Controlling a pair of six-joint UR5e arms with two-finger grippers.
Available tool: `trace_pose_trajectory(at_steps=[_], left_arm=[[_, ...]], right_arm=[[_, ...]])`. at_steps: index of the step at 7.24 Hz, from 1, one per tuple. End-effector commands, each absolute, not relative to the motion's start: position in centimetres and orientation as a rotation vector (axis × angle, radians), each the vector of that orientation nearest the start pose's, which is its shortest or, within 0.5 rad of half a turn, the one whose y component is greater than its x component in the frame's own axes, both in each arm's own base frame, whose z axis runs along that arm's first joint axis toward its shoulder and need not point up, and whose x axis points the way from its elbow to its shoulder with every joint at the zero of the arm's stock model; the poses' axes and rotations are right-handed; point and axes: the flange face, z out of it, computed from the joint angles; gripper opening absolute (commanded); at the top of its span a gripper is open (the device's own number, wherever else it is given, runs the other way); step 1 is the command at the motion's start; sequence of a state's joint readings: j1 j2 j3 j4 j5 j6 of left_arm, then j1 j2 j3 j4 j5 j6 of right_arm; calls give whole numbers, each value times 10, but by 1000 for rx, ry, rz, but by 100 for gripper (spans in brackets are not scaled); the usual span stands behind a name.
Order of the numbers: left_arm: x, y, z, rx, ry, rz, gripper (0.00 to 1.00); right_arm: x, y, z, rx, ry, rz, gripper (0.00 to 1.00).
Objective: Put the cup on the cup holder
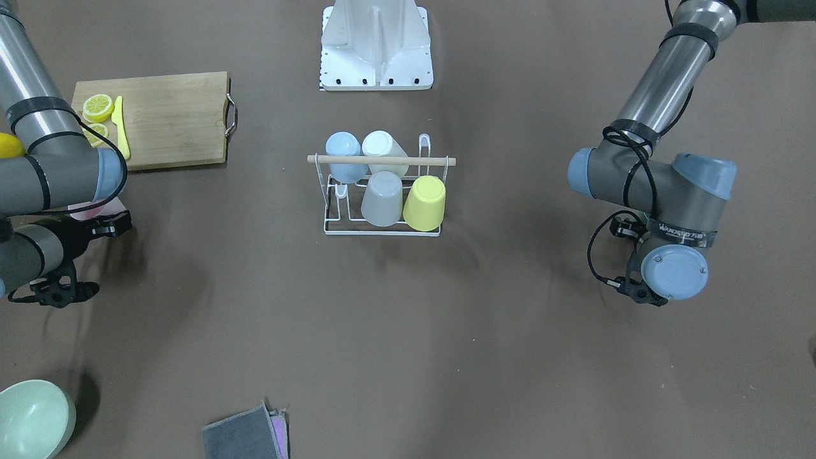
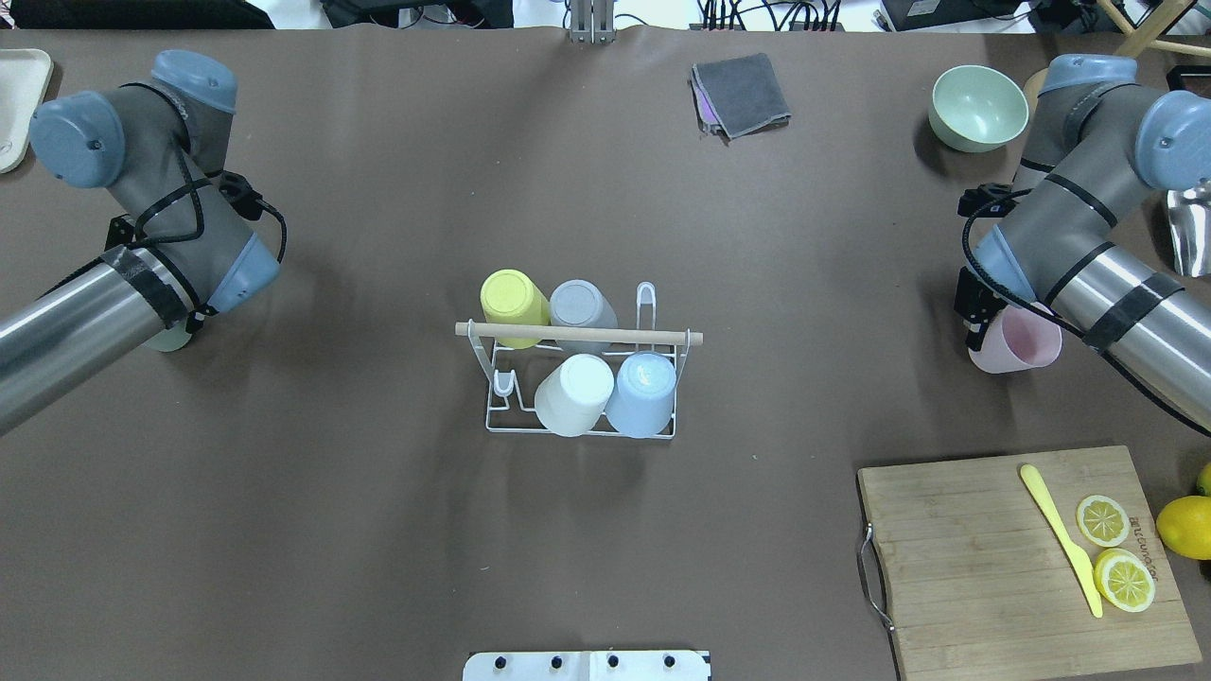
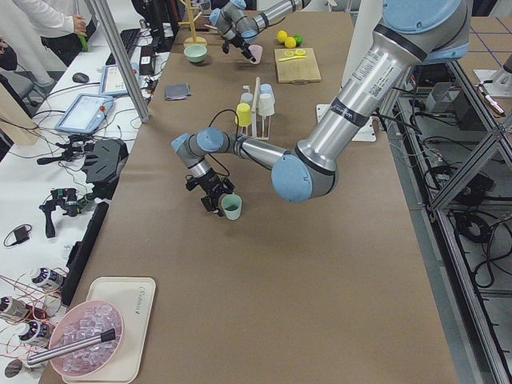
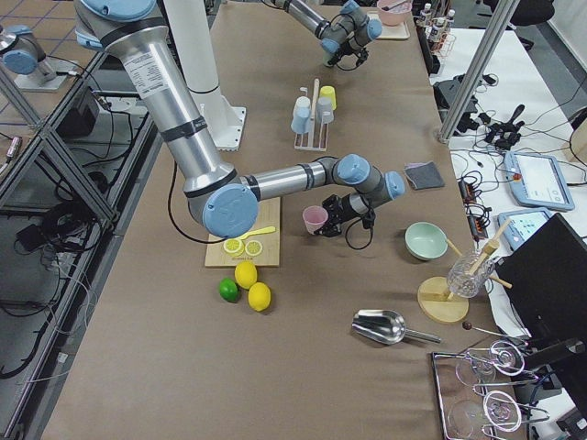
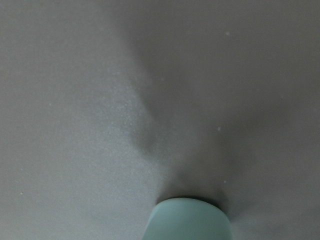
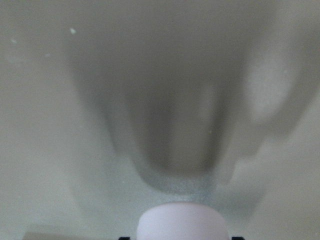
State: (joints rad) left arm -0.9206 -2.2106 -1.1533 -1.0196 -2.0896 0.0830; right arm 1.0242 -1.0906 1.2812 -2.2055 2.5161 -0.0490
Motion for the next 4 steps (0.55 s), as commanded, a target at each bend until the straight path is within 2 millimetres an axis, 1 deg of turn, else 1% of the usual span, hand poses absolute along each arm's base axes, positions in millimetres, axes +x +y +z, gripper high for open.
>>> trace_pose_trajectory(at_steps=[1, 3, 4], left_arm=[[359, -608, 533, -474, 409, 626, 98], [359, -606, 535, -485, 407, 625, 98], [358, -605, 535, -496, 405, 621, 98]], right_arm=[[-268, -601, 546, -552, -853, -318, 31], [-234, -619, 537, -490, -891, -321, 31], [-222, -625, 530, -458, -905, -332, 31]])
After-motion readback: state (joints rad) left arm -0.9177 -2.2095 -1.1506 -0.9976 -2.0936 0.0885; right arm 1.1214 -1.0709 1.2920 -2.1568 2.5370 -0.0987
